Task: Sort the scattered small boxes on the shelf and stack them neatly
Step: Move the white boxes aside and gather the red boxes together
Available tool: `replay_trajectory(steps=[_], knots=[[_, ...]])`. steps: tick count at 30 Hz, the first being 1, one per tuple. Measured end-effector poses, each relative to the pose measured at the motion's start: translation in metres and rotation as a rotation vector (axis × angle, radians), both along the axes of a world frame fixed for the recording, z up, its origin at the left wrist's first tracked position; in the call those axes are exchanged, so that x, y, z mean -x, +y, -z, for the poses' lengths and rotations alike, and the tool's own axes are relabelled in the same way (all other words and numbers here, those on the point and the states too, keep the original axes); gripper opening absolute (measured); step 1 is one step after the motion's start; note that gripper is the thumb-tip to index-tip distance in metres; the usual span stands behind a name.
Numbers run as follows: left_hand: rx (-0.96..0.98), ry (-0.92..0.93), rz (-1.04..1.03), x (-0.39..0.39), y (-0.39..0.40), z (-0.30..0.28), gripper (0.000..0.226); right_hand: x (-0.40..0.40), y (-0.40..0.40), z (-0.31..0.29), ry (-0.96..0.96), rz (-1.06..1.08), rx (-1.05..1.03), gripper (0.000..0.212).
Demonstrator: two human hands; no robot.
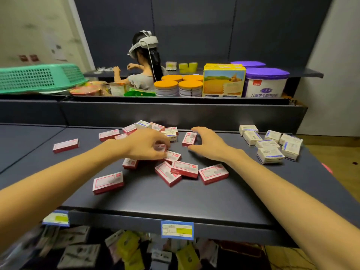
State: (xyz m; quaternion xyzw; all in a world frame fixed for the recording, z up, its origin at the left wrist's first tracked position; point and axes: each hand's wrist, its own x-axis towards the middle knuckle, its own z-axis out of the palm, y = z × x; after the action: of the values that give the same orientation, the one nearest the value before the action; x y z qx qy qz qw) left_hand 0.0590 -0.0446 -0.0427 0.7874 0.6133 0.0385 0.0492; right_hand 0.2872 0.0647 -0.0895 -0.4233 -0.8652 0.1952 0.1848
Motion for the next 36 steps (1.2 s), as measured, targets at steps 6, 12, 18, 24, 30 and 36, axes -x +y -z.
replay_trajectory(steps=[6, 12, 18, 24, 30, 36], knots=[[0.024, 0.029, 0.033, -0.005, -0.007, 0.004, 0.052, 0.015, -0.003, 0.003, -0.015, 0.057, 0.035, 0.075], [0.007, 0.041, 0.053, -0.009, 0.000, 0.006, 0.039, -0.002, -0.021, 0.002, 0.075, 0.153, 0.025, 0.078], [-0.066, -0.310, -0.047, -0.016, 0.006, 0.003, 0.029, -0.018, -0.040, -0.020, 0.272, 0.178, -0.016, 0.073], [-0.127, -0.591, -0.072, -0.004, 0.005, -0.013, 0.033, -0.023, -0.055, -0.036, 0.250, 0.194, -0.098, 0.074], [-0.167, -0.451, -0.094, 0.033, -0.011, -0.025, 0.040, 0.005, -0.068, -0.044, 0.238, 0.158, -0.109, 0.077], [-0.184, -0.203, -0.182, 0.110, -0.047, -0.022, 0.042, 0.080, -0.084, -0.048, 0.227, 0.067, -0.134, 0.078]])
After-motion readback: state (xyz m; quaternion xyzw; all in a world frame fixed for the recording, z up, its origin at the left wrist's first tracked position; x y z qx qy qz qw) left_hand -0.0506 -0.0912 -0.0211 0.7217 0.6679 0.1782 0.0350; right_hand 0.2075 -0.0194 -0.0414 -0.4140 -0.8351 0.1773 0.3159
